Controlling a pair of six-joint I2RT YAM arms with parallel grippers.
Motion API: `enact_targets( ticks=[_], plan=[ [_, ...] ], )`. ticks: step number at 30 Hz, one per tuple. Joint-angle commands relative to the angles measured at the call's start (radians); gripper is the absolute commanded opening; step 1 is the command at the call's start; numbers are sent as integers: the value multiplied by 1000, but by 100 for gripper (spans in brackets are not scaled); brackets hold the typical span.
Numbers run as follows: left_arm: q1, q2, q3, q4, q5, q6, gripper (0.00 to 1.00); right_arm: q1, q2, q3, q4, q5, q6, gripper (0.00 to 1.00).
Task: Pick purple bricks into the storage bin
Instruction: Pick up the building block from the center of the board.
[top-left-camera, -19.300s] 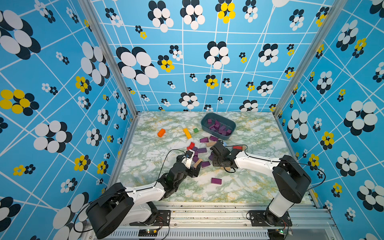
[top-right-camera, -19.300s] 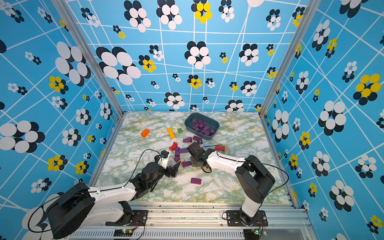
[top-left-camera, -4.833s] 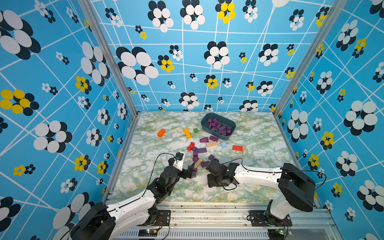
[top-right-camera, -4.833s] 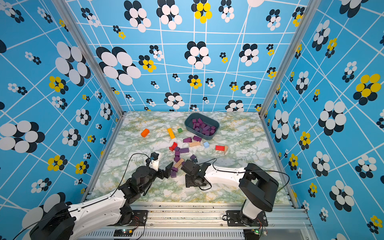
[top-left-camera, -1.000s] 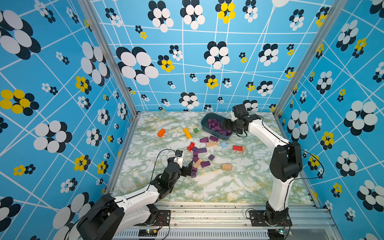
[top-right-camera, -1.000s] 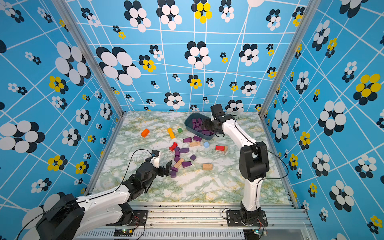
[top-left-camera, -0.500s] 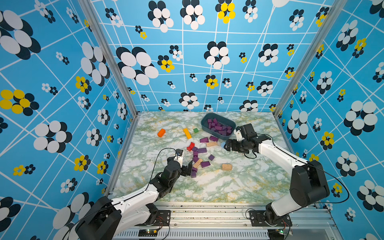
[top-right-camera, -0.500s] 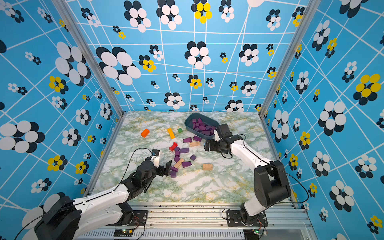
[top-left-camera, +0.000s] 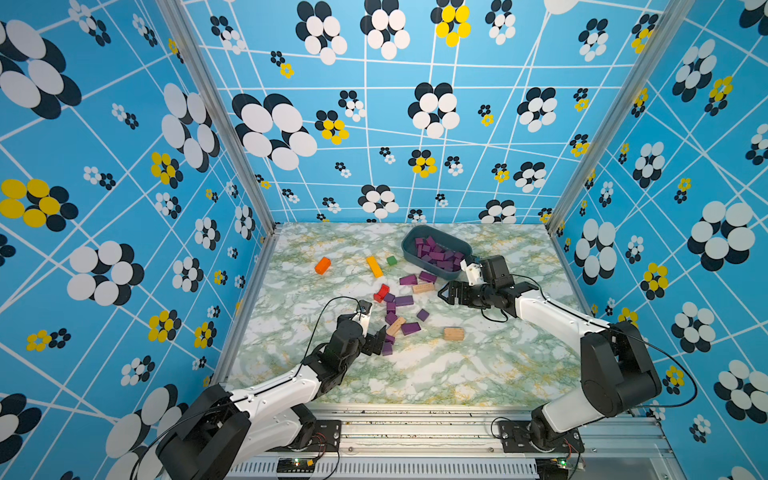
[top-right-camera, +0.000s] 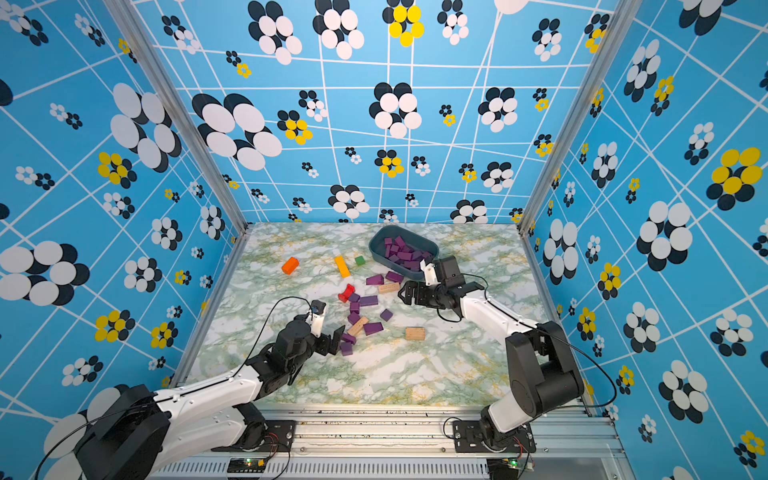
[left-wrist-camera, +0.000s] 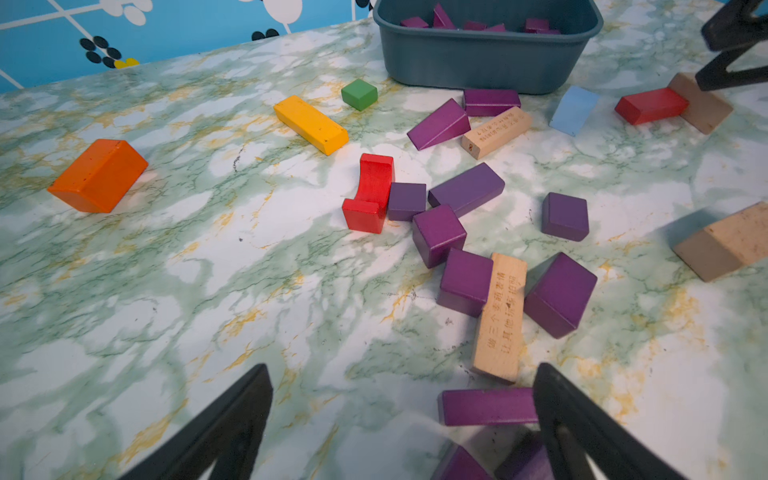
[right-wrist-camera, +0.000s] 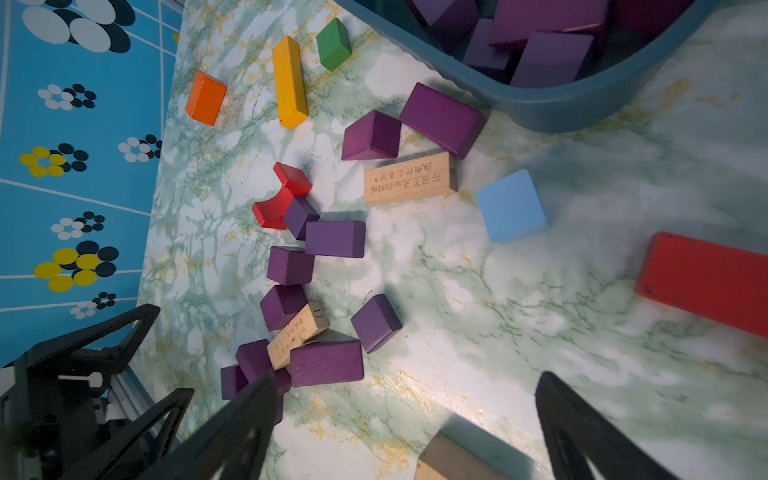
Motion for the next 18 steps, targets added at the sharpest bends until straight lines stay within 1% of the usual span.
enact_targets(
  ticks=[1, 3, 5, 7, 9, 10, 12, 14, 16, 18],
  plan=[
    [17, 32, 41, 24, 69, 35, 99, 22, -50, -29, 41, -46, 35, 99],
    [22, 44, 46, 20, 109, 30, 99, 36, -72, -29, 35, -50, 44, 99],
    [24, 54, 43, 26, 148, 19, 99, 49, -85, -7, -7, -34, 33, 99],
    [24, 63, 46, 24, 163, 2, 99, 52, -89, 5, -20, -18, 28, 99],
    [25, 75, 56, 13, 163, -15, 99, 52, -89, -14, 16, -14, 26, 99],
    [24, 81, 62, 10, 163, -21, 99, 52, -89, -31, 37, -6, 51, 99],
    [25, 95, 72, -1, 165, -29, 100, 53, -95, -54, 64, -57, 114, 99],
    [25, 103, 85, -34, 156, -42, 99, 80, -136, -81, 83, -85, 180, 99],
    [25, 106, 90, -46, 160, -54, 100, 127, -187, -100, 65, -17, 159, 99],
    [26, 104, 96, -57, 175, -70, 100, 157, -217, -100, 3, 69, 92, 99]
  ],
)
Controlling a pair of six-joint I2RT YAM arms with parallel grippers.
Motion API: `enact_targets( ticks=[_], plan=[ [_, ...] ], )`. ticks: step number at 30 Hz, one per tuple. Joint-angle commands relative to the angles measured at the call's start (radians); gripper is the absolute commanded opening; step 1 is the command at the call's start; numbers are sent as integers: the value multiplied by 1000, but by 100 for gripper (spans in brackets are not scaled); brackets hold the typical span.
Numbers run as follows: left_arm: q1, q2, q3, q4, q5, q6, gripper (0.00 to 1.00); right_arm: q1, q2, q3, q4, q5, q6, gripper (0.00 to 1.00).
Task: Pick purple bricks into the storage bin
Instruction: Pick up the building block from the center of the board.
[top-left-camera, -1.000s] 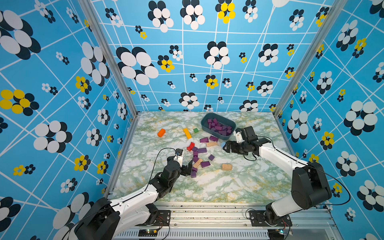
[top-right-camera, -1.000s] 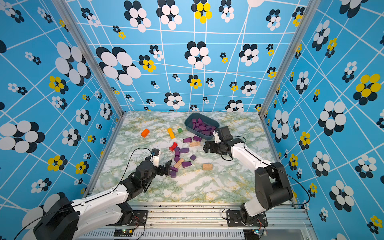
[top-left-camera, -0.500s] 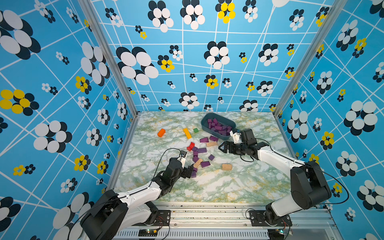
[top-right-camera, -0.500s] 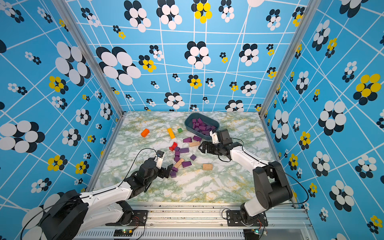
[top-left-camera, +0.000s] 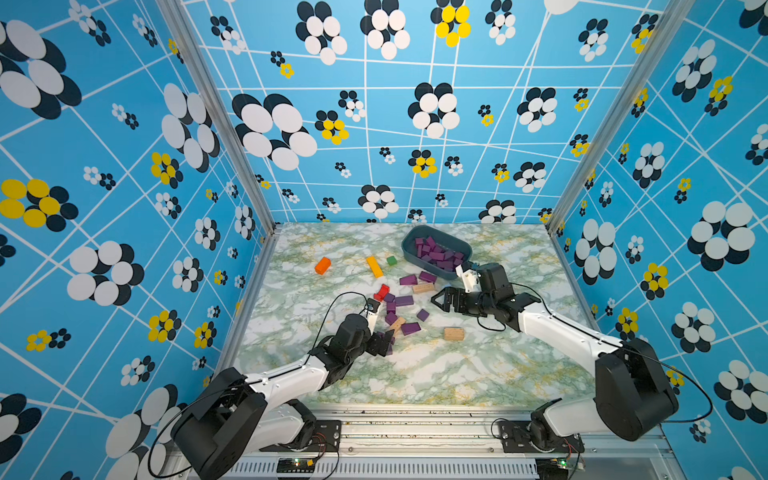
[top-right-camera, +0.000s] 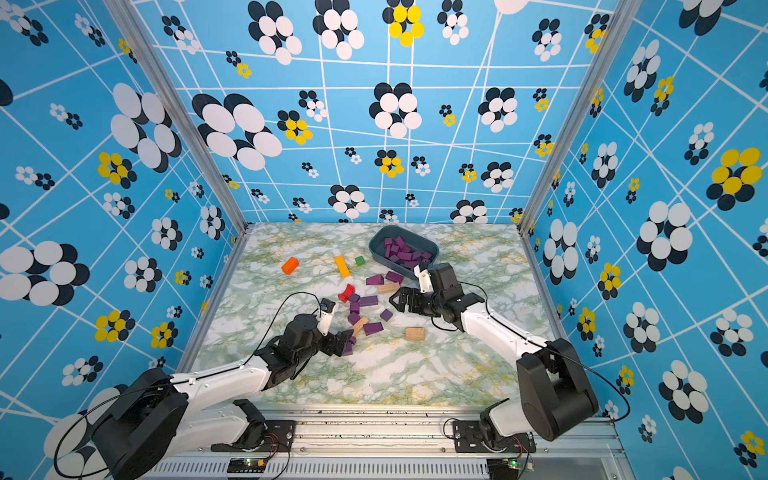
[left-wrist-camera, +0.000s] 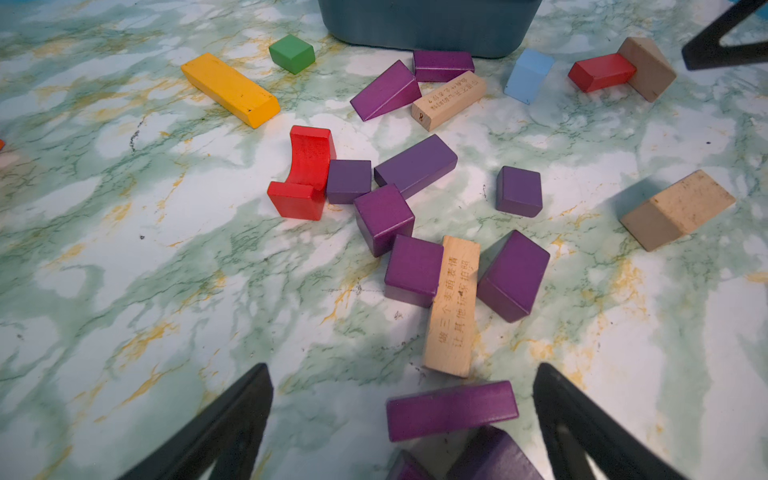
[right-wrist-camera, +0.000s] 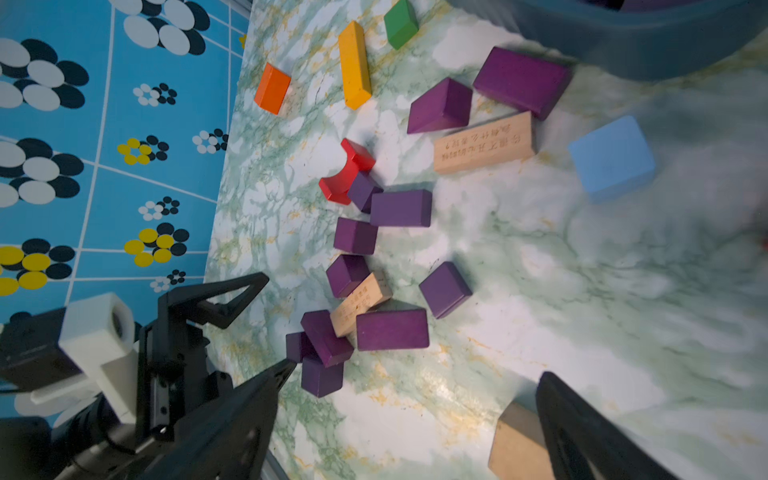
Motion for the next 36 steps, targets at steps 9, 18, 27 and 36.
enact_targets(
  ticks=[9, 18, 27, 36],
  plan=[
    [10, 44, 71, -107, 56, -62, 100, 44, -174, -138, 67, 148, -136, 99],
    [9, 137, 121, -152, 90, -74, 93, 44, -236, -243, 216, 127, -163, 99],
    [6, 159, 83, -85, 146, -84, 89, 44, -242, -330, 357, 147, -231, 99],
    [-12, 173, 106, -158, 101, -68, 80, 43, -198, -442, 533, 101, -236, 99]
  ],
)
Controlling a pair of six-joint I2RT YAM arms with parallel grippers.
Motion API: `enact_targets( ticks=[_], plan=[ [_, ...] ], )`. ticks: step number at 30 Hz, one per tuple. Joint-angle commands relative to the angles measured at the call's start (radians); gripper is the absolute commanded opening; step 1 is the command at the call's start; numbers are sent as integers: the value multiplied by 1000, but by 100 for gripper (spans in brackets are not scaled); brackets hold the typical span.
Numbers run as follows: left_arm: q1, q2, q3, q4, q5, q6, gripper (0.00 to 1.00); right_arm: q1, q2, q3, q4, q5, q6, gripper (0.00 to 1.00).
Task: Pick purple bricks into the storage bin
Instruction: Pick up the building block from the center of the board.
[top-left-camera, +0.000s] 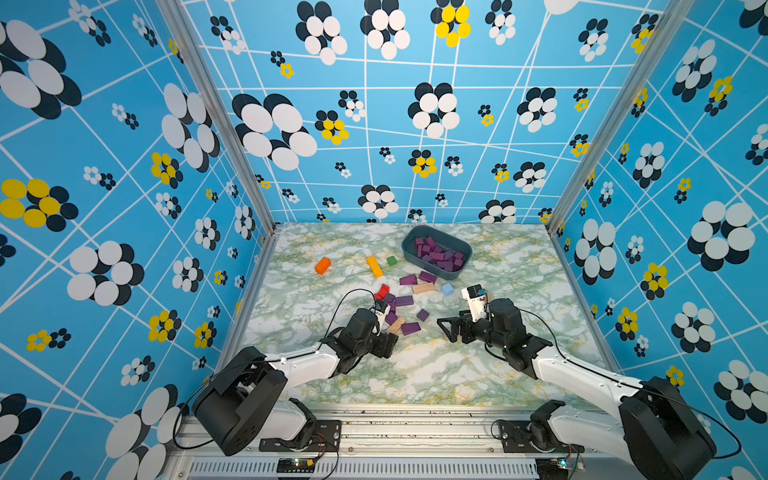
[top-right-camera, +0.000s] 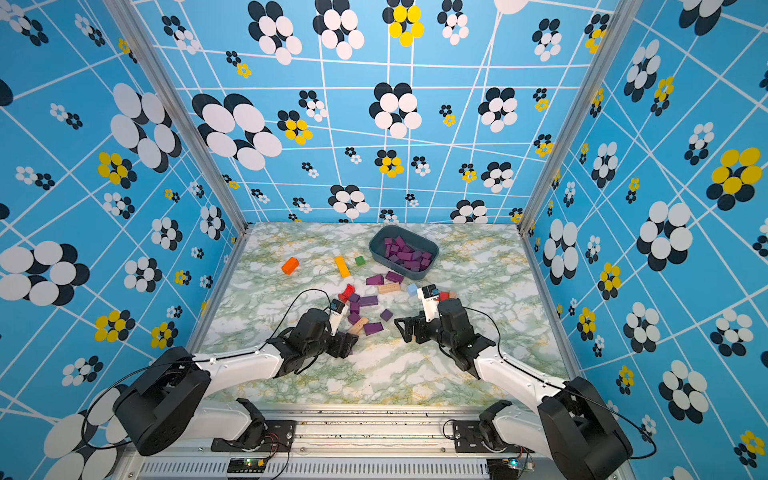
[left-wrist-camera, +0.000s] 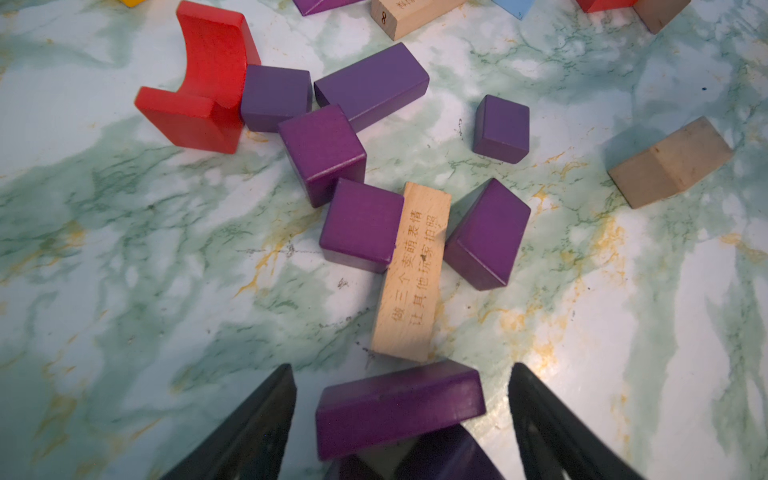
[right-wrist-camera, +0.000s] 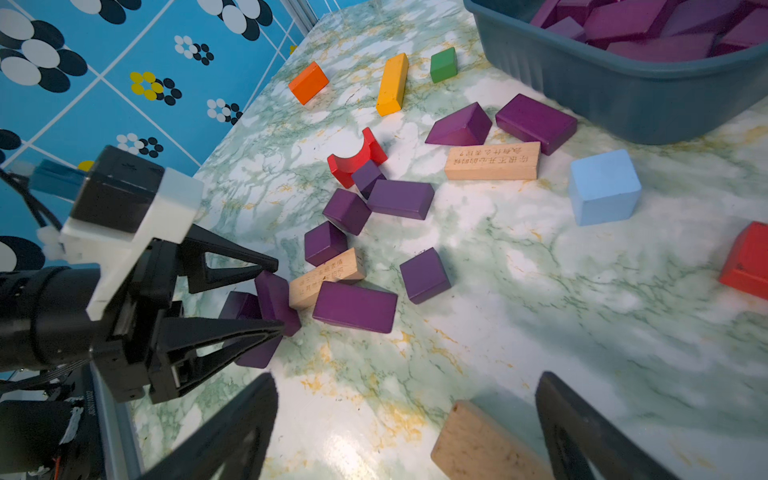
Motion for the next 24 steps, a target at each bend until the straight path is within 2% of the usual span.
enact_targets(
  ticks=[1, 16, 24],
  plan=[
    [-10, 19, 17, -49, -34, 14, 80, -1, 22, -8, 95, -32, -22, 99],
    [-74, 47, 76, -109, -131, 74, 76, -1, 50, -10, 109, 1, -6, 99],
    [-83, 68, 99, -129, -174, 92, 68, -1, 72, -1, 107, 1, 10, 99]
  ],
)
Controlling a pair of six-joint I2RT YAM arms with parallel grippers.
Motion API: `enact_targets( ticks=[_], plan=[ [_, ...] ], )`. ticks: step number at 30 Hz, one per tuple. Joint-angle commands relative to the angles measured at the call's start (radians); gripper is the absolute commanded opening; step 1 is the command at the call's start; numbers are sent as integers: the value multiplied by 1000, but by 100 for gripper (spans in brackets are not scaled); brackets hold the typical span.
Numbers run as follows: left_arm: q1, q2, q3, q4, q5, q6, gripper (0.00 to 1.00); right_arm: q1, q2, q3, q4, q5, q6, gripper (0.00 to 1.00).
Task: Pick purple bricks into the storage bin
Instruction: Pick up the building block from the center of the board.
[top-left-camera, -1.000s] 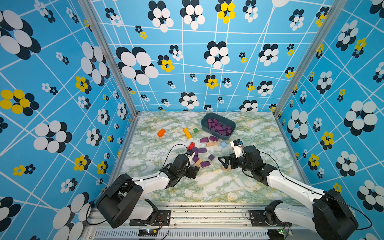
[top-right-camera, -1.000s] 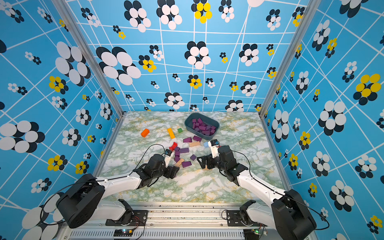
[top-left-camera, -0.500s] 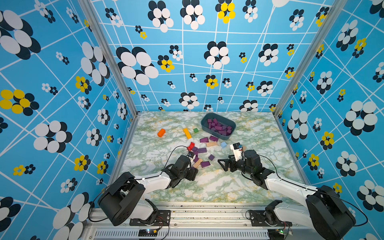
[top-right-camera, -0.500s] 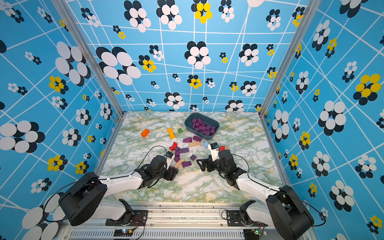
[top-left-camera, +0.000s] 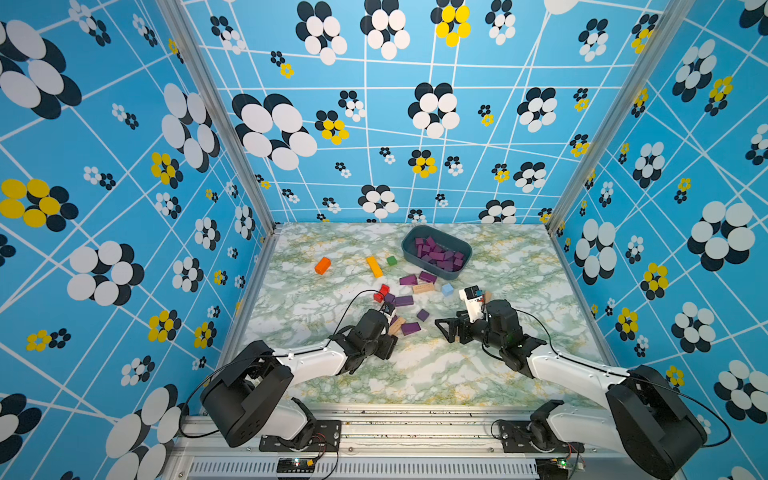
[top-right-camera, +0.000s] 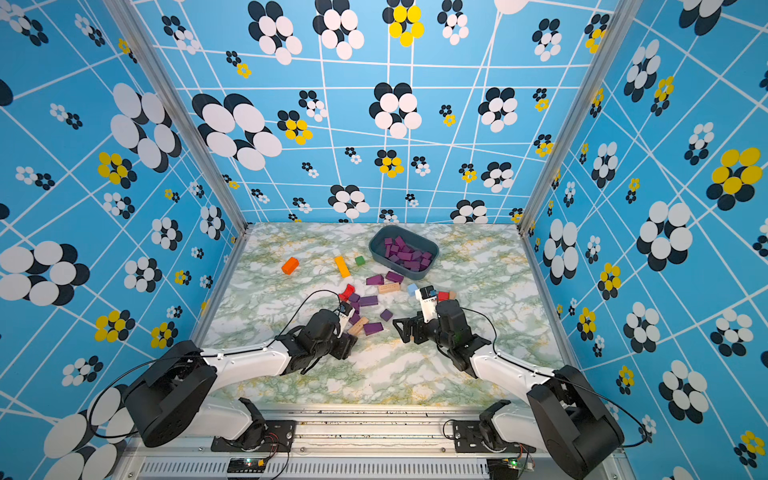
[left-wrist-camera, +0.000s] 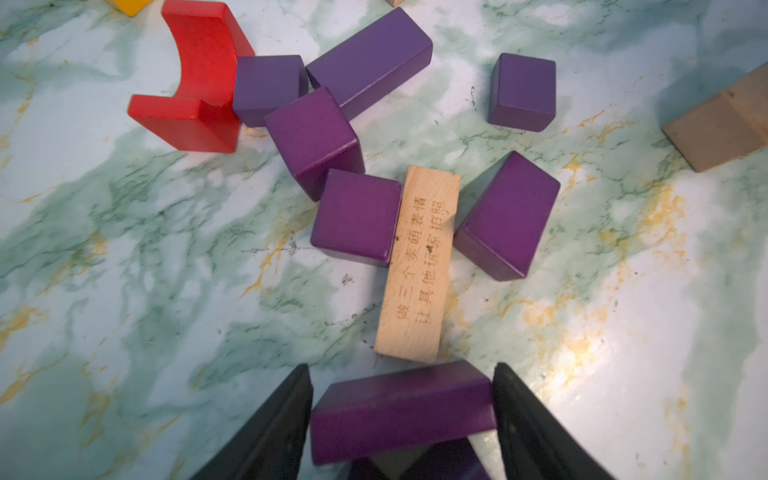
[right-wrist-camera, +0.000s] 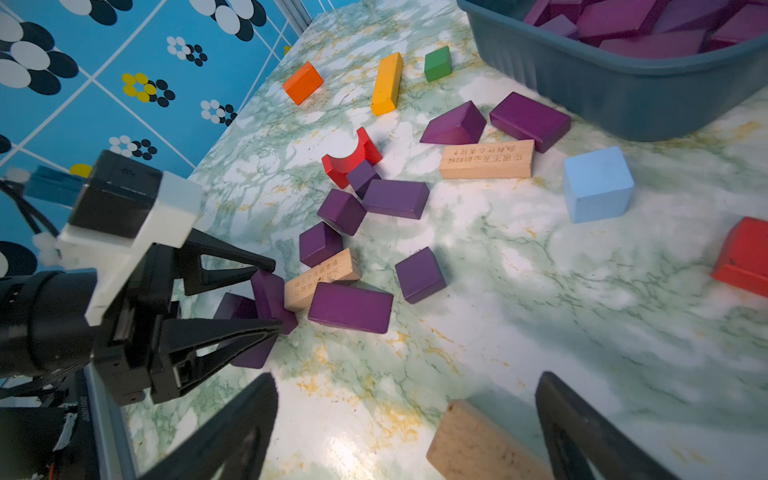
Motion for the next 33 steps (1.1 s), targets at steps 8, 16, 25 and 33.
enact_targets(
  ticks=[8, 16, 25, 33],
  plan=[
    [-14, 38, 44, -46, -42, 26, 67, -2, 9, 9, 2, 35, 9, 99],
    [-16, 50, 53, -47, -36, 32, 54, -1, 17, 14, -9, 44, 12, 99],
    [-16, 39, 46, -36, -47, 35, 51, -1, 18, 18, -18, 49, 15, 99],
    [-16, 21, 35, -27, -57, 39, 50, -1, 23, 20, -21, 51, 14, 99]
  ],
)
